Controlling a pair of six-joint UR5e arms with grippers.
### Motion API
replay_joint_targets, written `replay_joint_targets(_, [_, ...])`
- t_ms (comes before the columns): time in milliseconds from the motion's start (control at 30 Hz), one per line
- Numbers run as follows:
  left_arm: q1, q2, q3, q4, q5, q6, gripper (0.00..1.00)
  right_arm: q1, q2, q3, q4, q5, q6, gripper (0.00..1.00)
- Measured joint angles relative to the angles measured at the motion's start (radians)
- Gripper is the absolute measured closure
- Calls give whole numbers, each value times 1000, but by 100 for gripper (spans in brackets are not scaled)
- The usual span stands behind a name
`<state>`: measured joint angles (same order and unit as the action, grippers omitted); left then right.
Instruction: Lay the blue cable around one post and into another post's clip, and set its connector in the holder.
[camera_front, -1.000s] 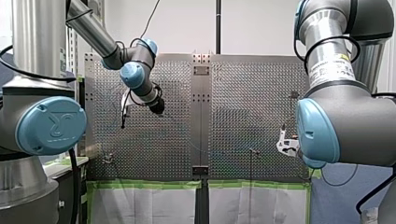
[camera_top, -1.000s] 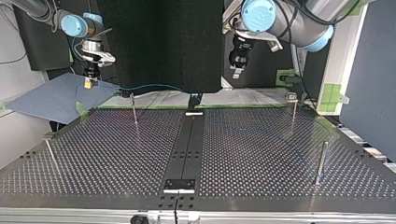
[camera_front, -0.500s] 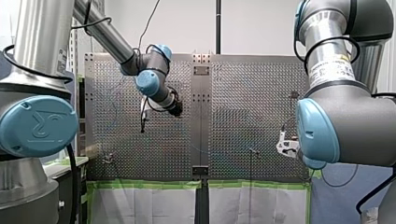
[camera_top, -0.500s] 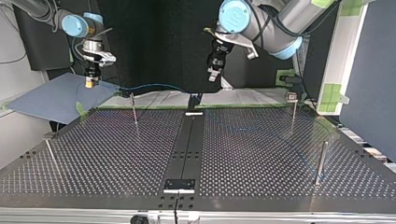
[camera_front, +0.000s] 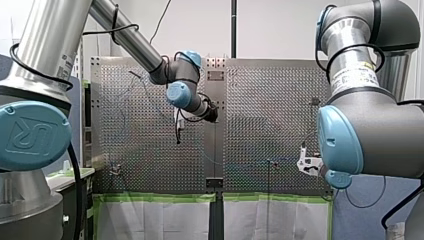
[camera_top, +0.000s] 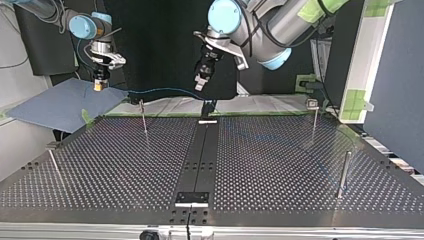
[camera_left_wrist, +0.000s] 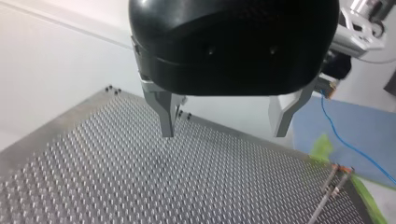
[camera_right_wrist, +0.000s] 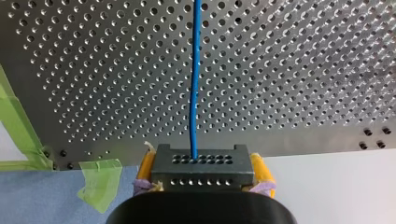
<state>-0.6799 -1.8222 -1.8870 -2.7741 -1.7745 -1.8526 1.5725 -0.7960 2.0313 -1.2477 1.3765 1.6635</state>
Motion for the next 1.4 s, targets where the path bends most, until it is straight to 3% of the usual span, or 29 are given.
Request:
replay_joint_targets(333, [-81, -81, 81, 81, -48, 11, 0, -4, -1, -2, -7, 0, 5, 100])
replay_joint_targets(600, [-157, -161, 161, 161, -119, 85, 0, -8, -1, -14, -7, -1, 10, 100])
replay_joint_targets(700, [-167, -193, 193, 193, -131, 114, 0, -9, -1, -16, -8, -1, 10, 100])
replay_joint_targets(967, [-144, -266, 234, 266, -165, 136, 0, -10, -1, -16, -8, -2, 10, 100])
replay_joint_targets(1133, [-101, -314, 205, 314, -168, 149, 0, -10, -1, -17, -6, -3, 10, 100])
replay_joint_targets(1400, [-40, -384, 144, 384, -134, 156, 0, -11, -1, -17, -5, -3, 9, 100])
